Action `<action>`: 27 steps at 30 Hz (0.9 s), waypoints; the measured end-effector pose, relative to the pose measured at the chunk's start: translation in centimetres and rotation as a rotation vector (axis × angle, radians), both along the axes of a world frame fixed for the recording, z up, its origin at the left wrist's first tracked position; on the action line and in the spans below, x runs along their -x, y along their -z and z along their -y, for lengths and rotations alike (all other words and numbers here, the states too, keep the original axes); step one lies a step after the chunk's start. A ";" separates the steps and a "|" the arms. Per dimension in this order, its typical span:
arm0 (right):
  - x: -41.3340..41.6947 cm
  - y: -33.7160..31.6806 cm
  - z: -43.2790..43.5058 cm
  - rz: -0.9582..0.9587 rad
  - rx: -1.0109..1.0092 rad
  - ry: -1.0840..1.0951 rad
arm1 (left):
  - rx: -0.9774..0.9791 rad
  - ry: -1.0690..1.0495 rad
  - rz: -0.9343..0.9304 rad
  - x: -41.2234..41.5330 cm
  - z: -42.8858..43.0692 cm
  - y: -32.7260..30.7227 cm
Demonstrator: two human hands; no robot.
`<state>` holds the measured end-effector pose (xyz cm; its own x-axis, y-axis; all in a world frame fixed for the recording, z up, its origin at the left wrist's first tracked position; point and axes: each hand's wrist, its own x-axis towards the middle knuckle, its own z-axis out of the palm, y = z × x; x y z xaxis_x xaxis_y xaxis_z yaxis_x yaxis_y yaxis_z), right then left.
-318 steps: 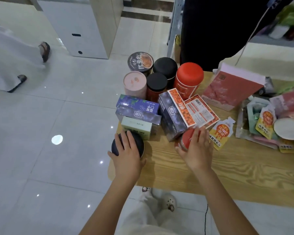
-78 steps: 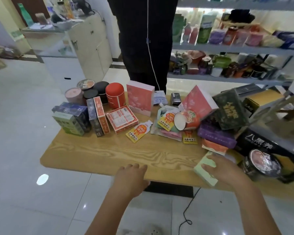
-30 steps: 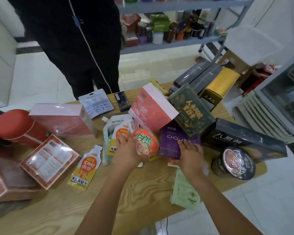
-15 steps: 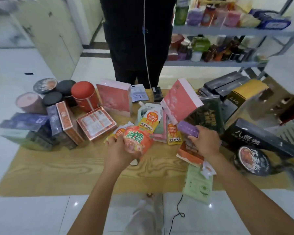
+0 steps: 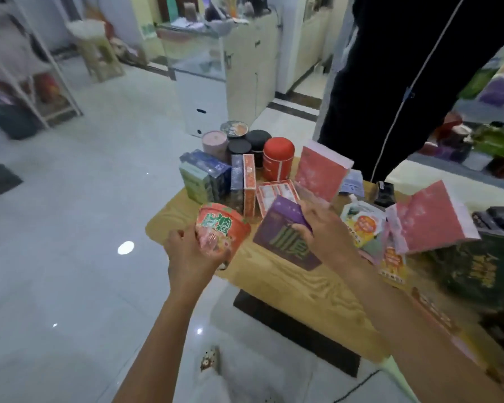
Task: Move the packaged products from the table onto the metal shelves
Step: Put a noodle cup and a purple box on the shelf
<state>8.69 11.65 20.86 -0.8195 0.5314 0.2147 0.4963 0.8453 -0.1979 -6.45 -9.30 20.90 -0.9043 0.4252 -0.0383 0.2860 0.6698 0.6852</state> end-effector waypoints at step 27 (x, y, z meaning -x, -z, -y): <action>45.9 -12.1 46.7 -0.280 -0.118 -1.327 | -0.052 -1.182 -0.482 17.2 46.6 -9.3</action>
<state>-37.26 -35.07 33.00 -0.6170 -0.6488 0.4455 -0.7408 0.6698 -0.0506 -23.69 -55.91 30.25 -0.6491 -0.6530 0.3902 -0.2370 0.6610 0.7120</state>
